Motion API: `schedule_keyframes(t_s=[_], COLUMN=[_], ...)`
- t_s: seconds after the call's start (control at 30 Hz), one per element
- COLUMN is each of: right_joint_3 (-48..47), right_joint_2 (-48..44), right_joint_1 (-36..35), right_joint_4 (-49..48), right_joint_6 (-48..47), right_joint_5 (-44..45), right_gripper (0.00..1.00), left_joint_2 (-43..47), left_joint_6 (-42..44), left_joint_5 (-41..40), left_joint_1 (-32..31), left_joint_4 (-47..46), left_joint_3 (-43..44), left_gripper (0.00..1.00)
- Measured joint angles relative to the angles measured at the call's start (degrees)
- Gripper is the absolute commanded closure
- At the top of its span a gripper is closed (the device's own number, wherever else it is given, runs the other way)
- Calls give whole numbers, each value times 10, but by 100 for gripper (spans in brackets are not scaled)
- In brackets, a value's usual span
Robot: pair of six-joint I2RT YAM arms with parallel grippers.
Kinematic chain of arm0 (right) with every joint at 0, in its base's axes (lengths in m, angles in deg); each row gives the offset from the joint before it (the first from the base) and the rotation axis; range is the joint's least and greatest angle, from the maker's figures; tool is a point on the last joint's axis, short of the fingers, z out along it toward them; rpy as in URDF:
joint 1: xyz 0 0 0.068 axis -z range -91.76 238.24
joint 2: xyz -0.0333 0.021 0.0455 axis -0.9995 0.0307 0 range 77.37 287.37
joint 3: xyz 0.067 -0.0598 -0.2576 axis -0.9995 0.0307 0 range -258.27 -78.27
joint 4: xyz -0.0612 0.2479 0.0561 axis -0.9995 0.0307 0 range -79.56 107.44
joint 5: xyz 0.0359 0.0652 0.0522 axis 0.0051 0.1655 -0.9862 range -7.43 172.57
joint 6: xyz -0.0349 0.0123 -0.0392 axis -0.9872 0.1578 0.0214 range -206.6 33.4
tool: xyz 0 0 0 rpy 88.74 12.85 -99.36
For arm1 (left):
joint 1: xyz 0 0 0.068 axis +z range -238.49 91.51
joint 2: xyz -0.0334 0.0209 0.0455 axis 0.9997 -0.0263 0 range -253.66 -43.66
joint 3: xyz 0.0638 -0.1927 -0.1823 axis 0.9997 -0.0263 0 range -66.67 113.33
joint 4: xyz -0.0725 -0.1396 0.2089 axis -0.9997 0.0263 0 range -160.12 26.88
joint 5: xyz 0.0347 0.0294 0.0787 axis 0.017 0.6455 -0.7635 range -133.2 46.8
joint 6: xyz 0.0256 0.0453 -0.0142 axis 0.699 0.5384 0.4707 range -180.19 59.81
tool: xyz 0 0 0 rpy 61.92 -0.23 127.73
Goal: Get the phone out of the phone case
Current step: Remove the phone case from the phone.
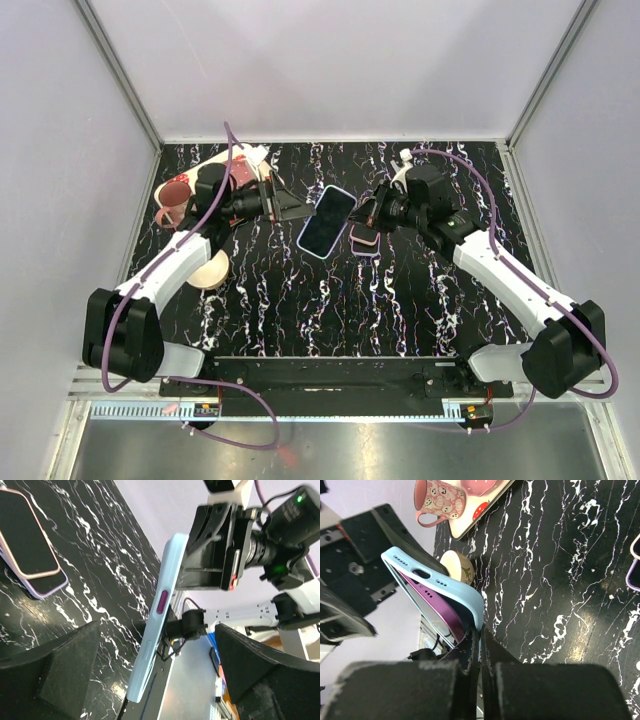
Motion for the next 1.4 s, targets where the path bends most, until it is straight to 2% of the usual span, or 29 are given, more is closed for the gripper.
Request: schedule_keyframes(t_s=[0.13,0.23,0.27,0.37,0.47,0.5,0.57,0.6,0.67,0.7,0.73,0.8,1.13,1.27,1.4], right_joint_3=[0,0,0,0,0,0,0,0,0,0,0,3,86,95,94], right_joint_2=[0,0,0,0,0,0,0,0,0,0,0,0,14,41,46], right_joint_1=[3,5,6,10,13,14,15,15,17,19,20,24,45,50,52], right_joint_4=[-8,-21,-26,-35,-41,-43,-46,-47,-46,-50,-55,-75,-284,-354,-388], right_joint_6=[5,12,14,19,23,24,27,28,37,42,45,56,154,194,208], right_joint_5=[-22,-36,-38,-49,-52,-54,-59,-61,-62,-65,-68,-73,-108,-122,-134], right_gripper=[100,100,100,100,100,100,100,100,100,91,76,68,71,71,71], left_joint_2=[0,-3,-5,-8,-8,-8,-8,-8,-8,-9,-12,-21,-112,-133,-133], left_joint_6=[-26,-36,-38,-44,-55,-57,-63,-68,-73,-79,-90,-122,-390,-446,-460], left_joint_5=[28,38,41,43,44,44,44,45,52,52,52,53,48,37,30], left_joint_1=[-16,-27,-30,-32,-33,-33,-33,-33,-34,-35,-36,-36,-27,-25,-25], left_joint_4=[-49,-66,-73,-90,-101,-104,-112,-117,-142,-152,-167,-208,-516,-557,-580], left_joint_3=[-45,-53,-53,-56,-58,-58,-58,-58,-58,-58,-59,-65,-108,-108,-107], left_gripper=[9,19,26,38,56,71,92,100,100,100,100,100,100,100,100])
